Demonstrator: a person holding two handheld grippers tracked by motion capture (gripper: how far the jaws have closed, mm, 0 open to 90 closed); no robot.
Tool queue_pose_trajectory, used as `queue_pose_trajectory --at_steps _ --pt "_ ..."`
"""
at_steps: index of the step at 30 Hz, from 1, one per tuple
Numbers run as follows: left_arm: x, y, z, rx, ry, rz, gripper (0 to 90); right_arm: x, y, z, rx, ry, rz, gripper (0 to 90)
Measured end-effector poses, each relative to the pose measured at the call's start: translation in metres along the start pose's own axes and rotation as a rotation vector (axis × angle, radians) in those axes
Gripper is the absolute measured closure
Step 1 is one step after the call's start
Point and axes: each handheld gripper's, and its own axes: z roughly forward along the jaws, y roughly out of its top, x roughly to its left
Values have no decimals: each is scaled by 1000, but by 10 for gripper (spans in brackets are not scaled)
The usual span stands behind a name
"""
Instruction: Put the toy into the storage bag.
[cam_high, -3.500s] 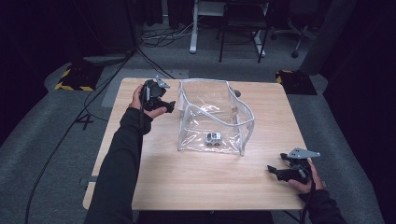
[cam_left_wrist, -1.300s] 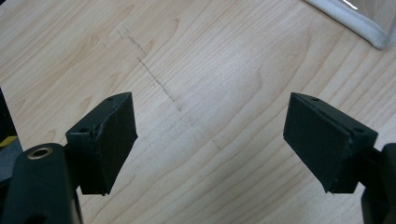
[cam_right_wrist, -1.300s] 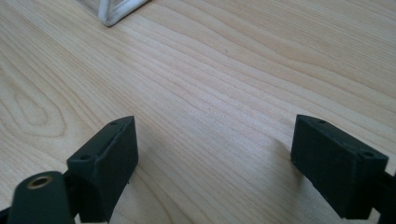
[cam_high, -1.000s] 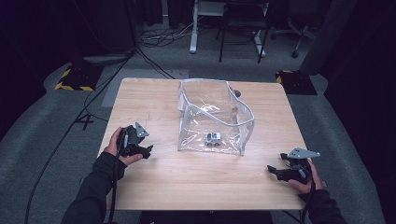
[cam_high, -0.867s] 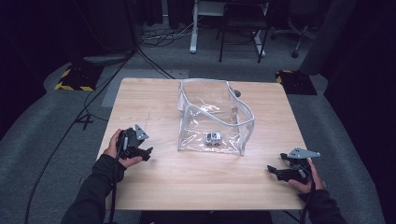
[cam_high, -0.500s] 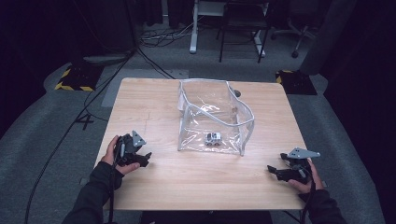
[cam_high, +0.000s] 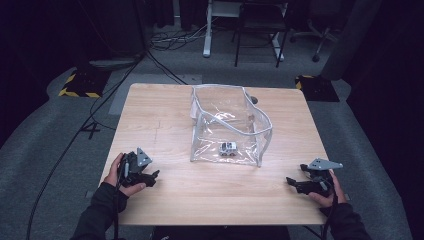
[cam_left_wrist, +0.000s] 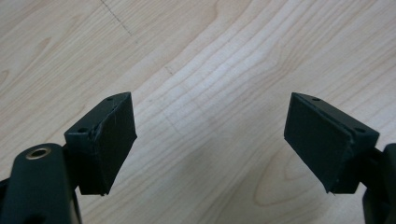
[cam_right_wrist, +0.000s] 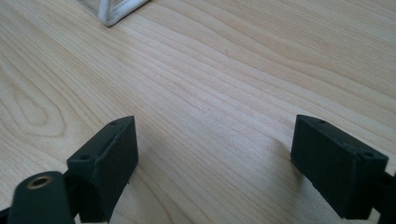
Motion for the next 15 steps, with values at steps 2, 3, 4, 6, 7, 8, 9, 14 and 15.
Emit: queue_pose_trajectory --at_steps 2,3,4,6,7,8,9,14,15 --pt "-1 -3 -1 -2 3 0 172 0 0 0 0 0 0 149" --pt "-2 -5 -1 -7 -1 -4 172 0 0 0 0 0 0 149" --pt "-2 -7 -2 -6 -5 -17 171 0 0 0 0 0 0 149" --pt "-2 -9 -2 -10 -3 -21 171 0 0 0 0 1 -2 149" --pt "-3 -11 -1 -13 -10 -30 171 0 0 0 0 1 0 149" --pt "-4 -12 -1 -9 -6 -31 171 0 0 0 0 1 0 149" --pt "-5 -14 -1 -11 -21 -40 171 0 0 0 0 1 -3 149" --pt "-7 -20 0 -19 -13 -51 171 0 0 0 0 1 0 149" --pt "-8 -21 0 -12 -19 -52 171 0 0 0 0 1 0 149"
